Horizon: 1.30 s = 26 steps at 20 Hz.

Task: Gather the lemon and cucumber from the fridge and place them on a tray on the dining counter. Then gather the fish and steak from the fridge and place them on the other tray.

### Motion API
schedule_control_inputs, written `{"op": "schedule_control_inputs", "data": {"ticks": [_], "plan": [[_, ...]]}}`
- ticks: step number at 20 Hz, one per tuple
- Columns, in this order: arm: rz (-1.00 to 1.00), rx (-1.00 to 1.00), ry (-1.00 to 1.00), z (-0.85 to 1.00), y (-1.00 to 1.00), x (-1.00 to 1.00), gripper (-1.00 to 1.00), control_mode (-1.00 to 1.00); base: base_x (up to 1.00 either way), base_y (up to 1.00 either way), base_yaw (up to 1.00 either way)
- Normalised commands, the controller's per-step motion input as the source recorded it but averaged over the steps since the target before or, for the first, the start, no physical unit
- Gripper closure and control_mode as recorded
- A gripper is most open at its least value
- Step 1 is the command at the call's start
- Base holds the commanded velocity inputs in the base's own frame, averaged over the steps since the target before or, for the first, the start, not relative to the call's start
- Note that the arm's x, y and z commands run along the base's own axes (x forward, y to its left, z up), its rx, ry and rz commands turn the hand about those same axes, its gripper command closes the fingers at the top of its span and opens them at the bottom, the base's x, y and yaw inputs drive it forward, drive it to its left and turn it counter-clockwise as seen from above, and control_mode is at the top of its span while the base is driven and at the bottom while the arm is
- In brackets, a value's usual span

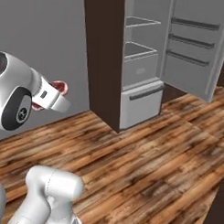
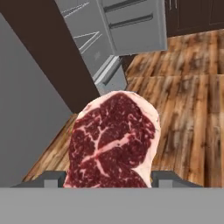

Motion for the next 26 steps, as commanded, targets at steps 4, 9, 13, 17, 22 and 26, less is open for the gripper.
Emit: {"op": "schedule_control_inputs", "data": {"ticks": [4,9,13,17,22,26], "plan": [[0.0,0.0,0.0,0.0,0.0,0.0,1.0,1.0,-0.77,-0.11,-0.4],[0.0,0.0,0.0,0.0,0.0,0.0,1.0,1.0,-0.05,-0.47,-0.43],[0.0,0.0,0.0,0.0,0.0,0.0,1.0,1.0,0.0,-0.64,-0.39],[0.0,0.0,0.0,0.0,0.0,0.0,1.0,1.0,0.09,-0.73,-0.36],[0.0,0.0,0.0,0.0,0.0,0.0,1.0,1.0,0.27,-0.8,-0.29],[0.0,0.0,0.0,0.0,0.0,0.0,1.0,1.0,0.47,-0.8,-0.24]]}}
